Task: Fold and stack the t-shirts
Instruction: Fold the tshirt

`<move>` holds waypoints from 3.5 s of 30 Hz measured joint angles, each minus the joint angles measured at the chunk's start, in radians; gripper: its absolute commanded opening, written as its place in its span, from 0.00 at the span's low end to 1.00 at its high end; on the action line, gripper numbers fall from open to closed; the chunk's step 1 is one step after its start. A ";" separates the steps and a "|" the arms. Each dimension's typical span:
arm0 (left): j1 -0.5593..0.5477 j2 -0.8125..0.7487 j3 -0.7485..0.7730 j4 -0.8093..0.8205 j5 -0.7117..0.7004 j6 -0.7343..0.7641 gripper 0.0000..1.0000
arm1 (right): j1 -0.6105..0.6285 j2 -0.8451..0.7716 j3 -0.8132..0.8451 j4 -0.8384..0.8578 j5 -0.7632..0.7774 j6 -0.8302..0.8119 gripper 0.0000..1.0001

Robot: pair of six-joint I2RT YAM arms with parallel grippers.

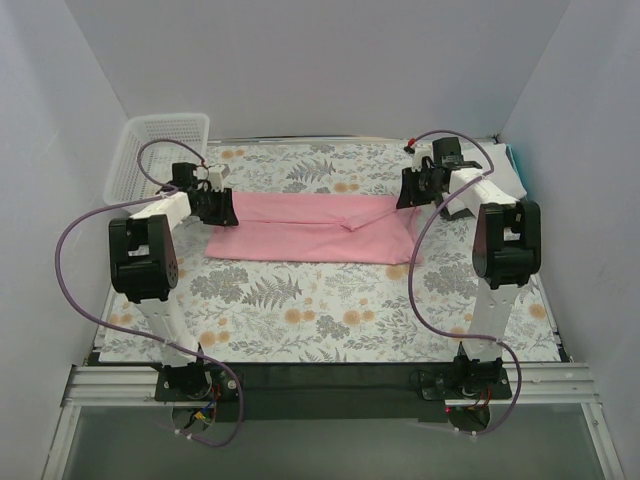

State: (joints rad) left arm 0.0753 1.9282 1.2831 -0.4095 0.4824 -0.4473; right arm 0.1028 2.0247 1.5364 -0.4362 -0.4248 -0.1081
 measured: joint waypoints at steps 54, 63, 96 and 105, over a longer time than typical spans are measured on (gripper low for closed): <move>-0.027 -0.176 -0.131 0.022 -0.013 -0.021 0.48 | 0.218 0.279 0.242 0.051 -0.157 0.188 0.01; -0.020 -0.134 -0.106 0.033 -0.076 0.006 0.44 | 0.220 0.245 0.219 0.058 -0.072 0.166 0.50; -0.040 0.161 0.223 0.038 -0.143 0.074 0.38 | 0.211 0.006 -0.074 -0.109 0.487 -0.186 0.28; -0.040 0.009 -0.024 -0.002 -0.191 0.190 0.29 | 0.193 0.251 0.282 -0.080 0.588 -0.264 0.28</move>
State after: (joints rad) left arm 0.0349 1.9373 1.2591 -0.4110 0.2916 -0.2569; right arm 0.2958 2.2757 1.8183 -0.5159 0.1631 -0.3717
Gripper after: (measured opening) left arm 0.303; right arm 0.278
